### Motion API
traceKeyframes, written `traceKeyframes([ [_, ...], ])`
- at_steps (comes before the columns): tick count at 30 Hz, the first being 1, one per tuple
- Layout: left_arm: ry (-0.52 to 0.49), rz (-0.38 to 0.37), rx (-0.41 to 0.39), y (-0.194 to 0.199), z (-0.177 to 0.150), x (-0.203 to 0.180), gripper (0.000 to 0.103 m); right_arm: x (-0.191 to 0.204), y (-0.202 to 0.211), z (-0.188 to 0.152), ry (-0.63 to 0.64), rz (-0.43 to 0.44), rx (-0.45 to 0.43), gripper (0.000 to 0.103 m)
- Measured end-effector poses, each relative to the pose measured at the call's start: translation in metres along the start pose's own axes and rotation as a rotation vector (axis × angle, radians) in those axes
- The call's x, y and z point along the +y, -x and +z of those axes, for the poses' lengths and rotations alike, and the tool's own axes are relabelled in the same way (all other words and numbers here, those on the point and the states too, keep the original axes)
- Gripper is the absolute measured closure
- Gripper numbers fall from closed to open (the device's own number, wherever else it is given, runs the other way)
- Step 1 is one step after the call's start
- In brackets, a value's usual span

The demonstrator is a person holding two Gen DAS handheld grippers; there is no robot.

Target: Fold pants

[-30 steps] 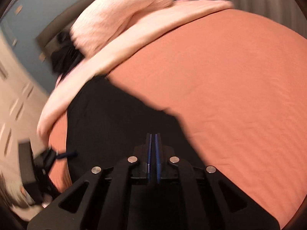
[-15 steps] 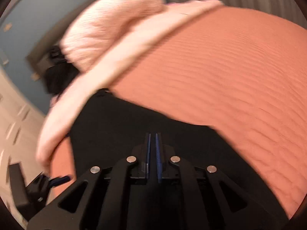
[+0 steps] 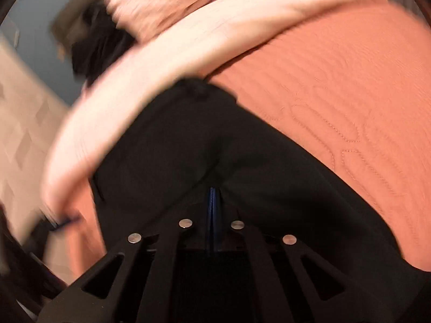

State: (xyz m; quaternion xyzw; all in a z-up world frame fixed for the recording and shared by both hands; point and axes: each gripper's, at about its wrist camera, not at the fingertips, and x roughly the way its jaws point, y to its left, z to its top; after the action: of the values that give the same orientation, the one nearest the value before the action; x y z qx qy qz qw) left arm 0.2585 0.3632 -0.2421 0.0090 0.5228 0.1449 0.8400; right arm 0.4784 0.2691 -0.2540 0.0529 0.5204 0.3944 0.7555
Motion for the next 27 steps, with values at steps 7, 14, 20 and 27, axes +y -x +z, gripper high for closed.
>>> traceKeyframes([
  [7, -0.014, 0.032, -0.038, 0.001, 0.015, 0.012, 0.005, -0.014, 0.008, -0.018, -0.033, -0.090, -0.072, 0.103],
  [14, -0.038, 0.110, -0.075, 0.013, 0.030, 0.024, 0.005, -0.054, 0.151, -0.119, -0.187, -0.217, -0.296, 0.095],
  [20, -0.034, -0.053, -0.113, 0.039, 0.069, -0.037, 0.005, -0.102, 0.204, -0.219, -0.387, -0.260, -0.322, 0.095],
  [27, -0.171, 0.115, -0.057, -0.031, 0.107, -0.092, 0.005, -0.179, 0.330, -0.360, -0.612, -0.502, -0.376, 0.102],
])
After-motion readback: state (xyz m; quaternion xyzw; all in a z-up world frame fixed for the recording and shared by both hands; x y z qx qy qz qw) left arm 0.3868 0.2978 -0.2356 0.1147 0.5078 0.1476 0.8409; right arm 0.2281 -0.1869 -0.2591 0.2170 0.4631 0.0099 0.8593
